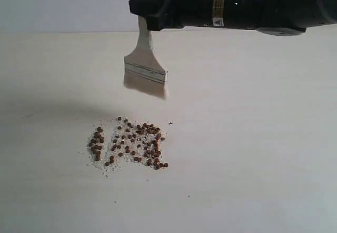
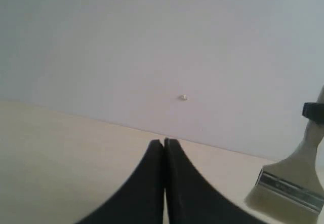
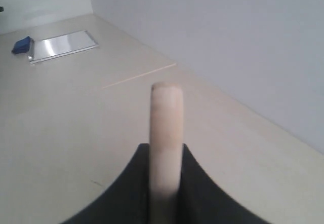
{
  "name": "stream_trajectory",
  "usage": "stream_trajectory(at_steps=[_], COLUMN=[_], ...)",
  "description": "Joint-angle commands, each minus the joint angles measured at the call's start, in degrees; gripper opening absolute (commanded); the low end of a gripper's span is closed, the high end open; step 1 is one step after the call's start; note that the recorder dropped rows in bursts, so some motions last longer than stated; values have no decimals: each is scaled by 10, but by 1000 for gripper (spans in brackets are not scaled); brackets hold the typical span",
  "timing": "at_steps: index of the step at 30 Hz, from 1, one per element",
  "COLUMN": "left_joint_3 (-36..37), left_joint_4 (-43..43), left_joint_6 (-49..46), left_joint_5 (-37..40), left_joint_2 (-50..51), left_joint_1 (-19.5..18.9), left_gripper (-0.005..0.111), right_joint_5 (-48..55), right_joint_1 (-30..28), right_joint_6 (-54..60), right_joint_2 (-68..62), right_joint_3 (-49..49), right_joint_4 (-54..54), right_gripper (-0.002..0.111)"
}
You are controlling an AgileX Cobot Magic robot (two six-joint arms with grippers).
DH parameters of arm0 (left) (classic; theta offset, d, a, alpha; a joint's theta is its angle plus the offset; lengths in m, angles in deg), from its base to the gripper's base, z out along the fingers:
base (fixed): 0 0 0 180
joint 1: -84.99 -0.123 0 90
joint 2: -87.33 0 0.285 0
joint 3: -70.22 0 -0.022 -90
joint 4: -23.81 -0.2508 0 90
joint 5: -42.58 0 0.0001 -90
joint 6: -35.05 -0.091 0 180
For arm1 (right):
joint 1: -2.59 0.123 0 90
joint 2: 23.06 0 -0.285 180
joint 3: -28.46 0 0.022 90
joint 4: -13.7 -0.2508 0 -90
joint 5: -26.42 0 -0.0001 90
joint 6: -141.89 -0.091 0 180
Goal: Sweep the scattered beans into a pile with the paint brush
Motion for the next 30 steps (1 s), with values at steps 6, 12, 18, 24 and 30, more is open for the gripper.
stream_trajectory(at_steps=[6, 12, 18, 24, 30], left_joint_3=[2, 2, 2, 2, 2], left_joint_4=[3, 3, 3, 3, 3], left_joint_6=[1, 1, 1, 1, 1], left_joint_5=[1, 1, 1, 1, 1], left_joint_2=[-4, -4, -4, -4, -4], left_joint_1=[3, 3, 3, 3, 3], left_gripper=[0, 0, 0, 0, 0], right_joint_5=[0, -45, -126, -125, -125], right_joint_1=[0, 0, 15, 71, 125], right_joint_6=[112, 144, 196, 226, 240], right_joint_2=[158, 246, 262, 262, 242], right_joint_3=[169, 282, 388, 403, 403], right_joint_4=[-145, -200, -258, -266, -301], right_gripper=[0, 0, 0, 0, 0])
